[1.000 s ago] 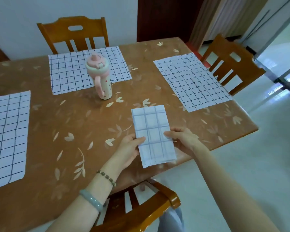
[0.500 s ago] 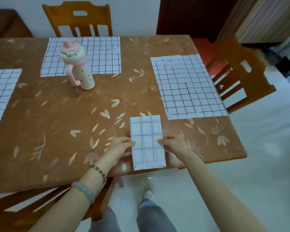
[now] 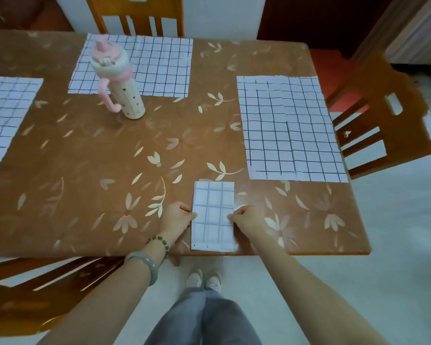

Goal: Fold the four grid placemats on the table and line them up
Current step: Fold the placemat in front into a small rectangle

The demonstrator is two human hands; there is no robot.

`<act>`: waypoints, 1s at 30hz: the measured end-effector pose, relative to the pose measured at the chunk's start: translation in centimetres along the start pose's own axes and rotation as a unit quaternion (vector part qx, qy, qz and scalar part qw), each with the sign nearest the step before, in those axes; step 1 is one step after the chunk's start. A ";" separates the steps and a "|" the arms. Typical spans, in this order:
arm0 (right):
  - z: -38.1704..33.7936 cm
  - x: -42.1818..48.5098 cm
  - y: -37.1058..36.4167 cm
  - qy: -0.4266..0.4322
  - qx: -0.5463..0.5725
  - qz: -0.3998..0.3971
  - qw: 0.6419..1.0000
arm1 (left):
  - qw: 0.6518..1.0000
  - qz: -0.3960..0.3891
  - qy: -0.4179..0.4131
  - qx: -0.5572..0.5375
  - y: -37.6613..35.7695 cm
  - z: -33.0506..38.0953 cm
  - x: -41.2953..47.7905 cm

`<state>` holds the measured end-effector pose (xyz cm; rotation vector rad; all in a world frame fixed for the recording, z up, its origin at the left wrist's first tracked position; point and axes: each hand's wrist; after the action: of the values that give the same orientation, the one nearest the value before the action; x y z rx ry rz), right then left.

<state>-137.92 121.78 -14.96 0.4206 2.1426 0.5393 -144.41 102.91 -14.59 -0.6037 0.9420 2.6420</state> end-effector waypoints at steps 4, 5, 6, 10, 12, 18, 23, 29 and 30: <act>-0.2 0.4 -0.5 0.004 -0.043 0.009 0.999 | 0.998 -0.008 -0.019 0.052 -0.3 -0.2 0.2; -0.2 0.4 -0.6 0.002 -0.048 0.013 0.999 | 0.998 -0.005 -0.023 0.055 -0.4 -0.3 0.2; -0.2 0.4 -0.7 -0.001 -0.050 0.017 0.999 | 0.998 -0.002 -0.030 0.057 -0.5 -0.4 0.2; -0.1 0.5 -0.8 -0.001 -0.066 0.022 0.998 | 0.996 0.006 -0.056 0.076 -1.1 -0.6 -0.1; 0.0 0.2 -0.8 0.003 -0.060 0.027 0.998 | 0.993 0.009 -0.067 0.096 -1.2 -0.8 -0.3; -1.5 -2.0 0.8 0.098 -0.024 0.011 0.995 | 0.982 0.002 -0.127 0.138 0.4 -0.5 -0.4; -6.2 -6.1 4.9 0.222 -0.013 -0.020 0.975 | 0.973 -0.018 -0.210 0.091 5.1 3.3 -1.5; -12.2 -11.8 7.9 0.355 0.160 -0.064 0.919 | 0.937 0.016 -0.307 -0.164 12.1 9.2 -6.6; -12.8 -12.4 8.2 0.368 0.174 -0.076 0.910 | 0.927 0.020 -0.321 -0.193 13.0 9.4 -7.1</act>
<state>-140.46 119.95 4.42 0.2532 2.9958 0.2308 -145.89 98.45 2.35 0.2279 0.2429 2.7772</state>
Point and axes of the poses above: each hand's wrist, its own x-axis towards the middle knuckle, its own y-axis out of the back of the hand, z = x × y, and after that the axes turned 6 degrees about -y, right-handed
